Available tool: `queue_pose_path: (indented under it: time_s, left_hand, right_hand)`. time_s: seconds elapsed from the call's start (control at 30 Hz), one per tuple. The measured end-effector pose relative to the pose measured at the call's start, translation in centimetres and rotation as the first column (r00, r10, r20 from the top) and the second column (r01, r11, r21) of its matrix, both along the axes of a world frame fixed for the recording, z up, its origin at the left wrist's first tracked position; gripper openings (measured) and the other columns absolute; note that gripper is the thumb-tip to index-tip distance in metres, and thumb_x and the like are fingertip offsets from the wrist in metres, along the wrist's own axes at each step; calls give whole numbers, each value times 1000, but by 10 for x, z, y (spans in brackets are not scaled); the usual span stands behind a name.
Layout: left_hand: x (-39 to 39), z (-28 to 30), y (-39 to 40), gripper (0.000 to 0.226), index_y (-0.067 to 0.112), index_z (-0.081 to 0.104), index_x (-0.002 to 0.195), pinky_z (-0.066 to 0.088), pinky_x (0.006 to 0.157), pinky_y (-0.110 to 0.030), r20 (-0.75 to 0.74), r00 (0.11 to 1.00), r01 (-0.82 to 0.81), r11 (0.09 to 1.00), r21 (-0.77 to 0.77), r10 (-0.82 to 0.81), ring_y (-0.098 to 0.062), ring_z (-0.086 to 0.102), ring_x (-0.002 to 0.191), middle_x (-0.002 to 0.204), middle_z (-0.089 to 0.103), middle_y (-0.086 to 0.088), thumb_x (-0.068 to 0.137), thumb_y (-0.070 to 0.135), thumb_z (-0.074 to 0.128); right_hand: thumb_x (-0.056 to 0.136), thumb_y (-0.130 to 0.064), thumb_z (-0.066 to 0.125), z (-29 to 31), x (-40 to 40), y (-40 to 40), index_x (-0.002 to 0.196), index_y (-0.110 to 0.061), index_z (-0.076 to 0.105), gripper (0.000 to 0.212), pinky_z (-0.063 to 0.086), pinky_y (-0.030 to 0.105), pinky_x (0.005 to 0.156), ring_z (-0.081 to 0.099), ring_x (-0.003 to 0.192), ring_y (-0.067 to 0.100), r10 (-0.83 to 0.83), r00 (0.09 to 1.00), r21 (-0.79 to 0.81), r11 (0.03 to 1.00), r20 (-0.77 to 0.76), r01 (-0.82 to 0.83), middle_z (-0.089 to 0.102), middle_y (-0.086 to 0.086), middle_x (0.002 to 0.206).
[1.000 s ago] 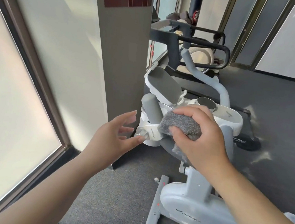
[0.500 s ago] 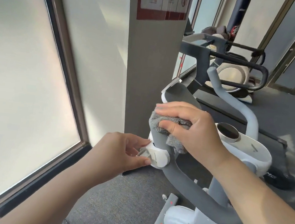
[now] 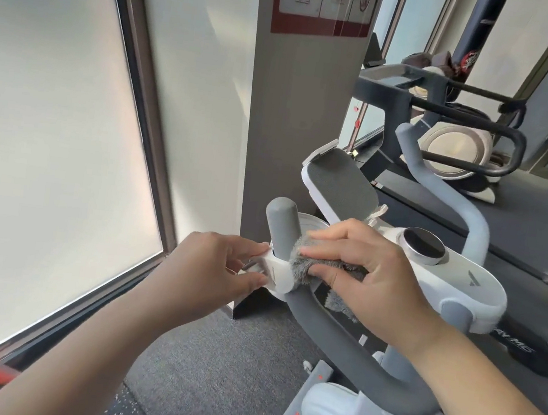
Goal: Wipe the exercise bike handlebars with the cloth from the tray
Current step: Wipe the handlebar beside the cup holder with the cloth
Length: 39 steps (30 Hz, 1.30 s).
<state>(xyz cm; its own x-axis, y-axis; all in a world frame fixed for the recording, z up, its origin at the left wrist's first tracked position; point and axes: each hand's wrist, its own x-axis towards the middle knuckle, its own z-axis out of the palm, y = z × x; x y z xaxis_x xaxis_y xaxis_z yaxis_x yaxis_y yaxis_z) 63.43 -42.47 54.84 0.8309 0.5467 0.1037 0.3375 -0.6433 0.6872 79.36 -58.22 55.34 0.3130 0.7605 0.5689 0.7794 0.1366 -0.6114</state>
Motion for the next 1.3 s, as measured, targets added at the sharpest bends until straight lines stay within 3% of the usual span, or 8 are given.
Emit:
queue_pose_path:
  time_s: [0.2, 0.3, 0.5, 0.67, 0.87, 0.93, 1.07, 1.3]
  left_hand:
    - [1, -1, -5, 40, 39, 63, 118, 49, 79, -14, -6, 999, -36, 999, 16, 36, 10, 62, 86, 92, 64, 31, 79, 34, 72]
    - [1, -5, -8, 41, 37, 64, 119, 42, 74, -5, 23, 998, -62, 998, 14, 62, 14, 60, 86, 95, 65, 28, 80, 35, 72]
    - [-3, -13, -21, 50, 38, 61, 121, 46, 80, -16, 122, 987, -104, 995, -10, 104, 9, 60, 89, 94, 64, 28, 73, 42, 75]
    - [-8, -21, -31, 54, 44, 55, 126, 38, 76, -3, 189, 976, -93, 993, -69, 104, 15, 55, 90, 95, 57, 33, 76, 37, 75]
    - [-11, -30, -37, 59, 43, 50, 132, 42, 83, -5, 243, 966, -65, 994, -91, 86, 13, 55, 96, 108, 61, 25, 79, 31, 73]
    - [-14, -32, -39, 60, 44, 47, 133, 41, 86, -8, 265, 961, -53, 992, -116, 83, 5, 59, 100, 118, 61, 20, 81, 28, 72]
    - [-17, -37, -45, 66, 49, 42, 132, 43, 72, -4, 330, 943, 12, 991, -137, 34, -10, 59, 112, 144, 45, 17, 80, 23, 72]
    - [-14, -44, -51, 74, 43, 37, 139, 50, 78, -11, 343, 939, -4, 996, -87, 34, -5, 45, 128, 148, 36, 19, 79, 20, 73]
  right_hand:
    - [79, -10, 74, 21, -4, 32, 94, -13, 75, 16, 48, 20, 90, 64, 98, 7, -141, 990, 143, 980, -5, 140, 66, 3, 101]
    - [76, -13, 77, 15, -2, 32, 91, -12, 75, 15, 51, 22, 88, 65, 93, 8, -110, 994, 109, 988, 8, 108, 66, 4, 96]
    - [72, -5, 79, -8, -4, -1, 92, -15, 76, 22, 47, 16, 88, 64, 95, 4, -5, 1000, -4, 1000, -9, 5, 65, -1, 92]
    - [70, -5, 81, -16, -5, -26, 87, -28, 76, 29, 43, 12, 90, 64, 96, -1, -21, 999, -194, 981, -50, 11, 68, -12, 93]
    - [75, -12, 78, 7, -21, -3, 91, -21, 76, 18, 40, 7, 87, 60, 94, 1, -213, 976, -6, 977, -51, 213, 62, -1, 97]
    - [76, -12, 78, 5, -26, 5, 92, -22, 75, 19, 40, 7, 86, 59, 93, 0, -198, 977, -45, 980, -83, 195, 60, 1, 96]
    - [74, -9, 79, -8, -24, -10, 92, -26, 73, 26, 42, 10, 89, 61, 92, 0, -190, 977, -125, 976, -91, 178, 61, -5, 92]
    - [75, -7, 77, -8, -12, -36, 94, -34, 73, 33, 41, 15, 96, 60, 100, -3, -52, 996, -347, 937, -66, 26, 65, -14, 96]
